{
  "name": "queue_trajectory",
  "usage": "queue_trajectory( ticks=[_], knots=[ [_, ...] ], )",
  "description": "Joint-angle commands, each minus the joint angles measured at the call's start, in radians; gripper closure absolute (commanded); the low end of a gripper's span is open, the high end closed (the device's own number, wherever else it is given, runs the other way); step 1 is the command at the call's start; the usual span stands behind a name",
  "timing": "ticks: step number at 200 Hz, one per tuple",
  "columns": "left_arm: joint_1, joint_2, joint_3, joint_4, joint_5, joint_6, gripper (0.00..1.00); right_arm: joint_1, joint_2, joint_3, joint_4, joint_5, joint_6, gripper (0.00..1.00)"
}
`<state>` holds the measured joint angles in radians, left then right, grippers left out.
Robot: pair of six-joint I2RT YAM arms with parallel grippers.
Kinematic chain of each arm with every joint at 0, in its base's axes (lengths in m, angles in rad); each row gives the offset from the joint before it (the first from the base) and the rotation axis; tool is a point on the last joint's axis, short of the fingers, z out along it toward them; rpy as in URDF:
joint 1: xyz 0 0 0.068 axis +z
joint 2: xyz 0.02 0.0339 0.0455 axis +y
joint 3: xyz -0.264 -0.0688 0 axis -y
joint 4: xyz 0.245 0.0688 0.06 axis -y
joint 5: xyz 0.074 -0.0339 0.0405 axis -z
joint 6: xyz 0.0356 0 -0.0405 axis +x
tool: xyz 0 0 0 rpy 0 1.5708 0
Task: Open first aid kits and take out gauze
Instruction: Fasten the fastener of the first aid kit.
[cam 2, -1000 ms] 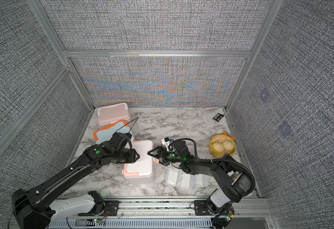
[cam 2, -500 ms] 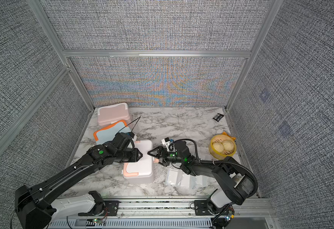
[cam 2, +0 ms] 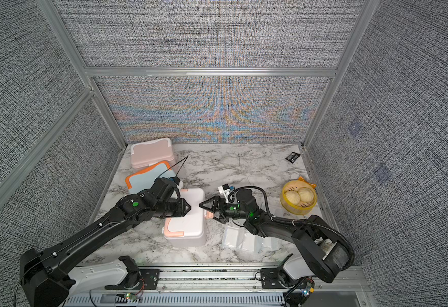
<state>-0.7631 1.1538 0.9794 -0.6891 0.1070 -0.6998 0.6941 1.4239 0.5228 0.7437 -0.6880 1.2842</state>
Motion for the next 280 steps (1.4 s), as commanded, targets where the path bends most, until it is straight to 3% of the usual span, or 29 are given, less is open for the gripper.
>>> queue_trajectory(
  ticks=[1, 280],
  knots=[
    [0.001, 0.001, -0.005, -0.041, -0.013, -0.001, 0.7, -0.001, -0.015, -0.001, 0.024, -0.018, -0.01, 0.01],
    [0.001, 0.023, 0.003, -0.031, -0.01, 0.003, 0.7, -0.014, -0.21, 0.062, -0.361, 0.015, -0.17, 0.01]
  ],
)
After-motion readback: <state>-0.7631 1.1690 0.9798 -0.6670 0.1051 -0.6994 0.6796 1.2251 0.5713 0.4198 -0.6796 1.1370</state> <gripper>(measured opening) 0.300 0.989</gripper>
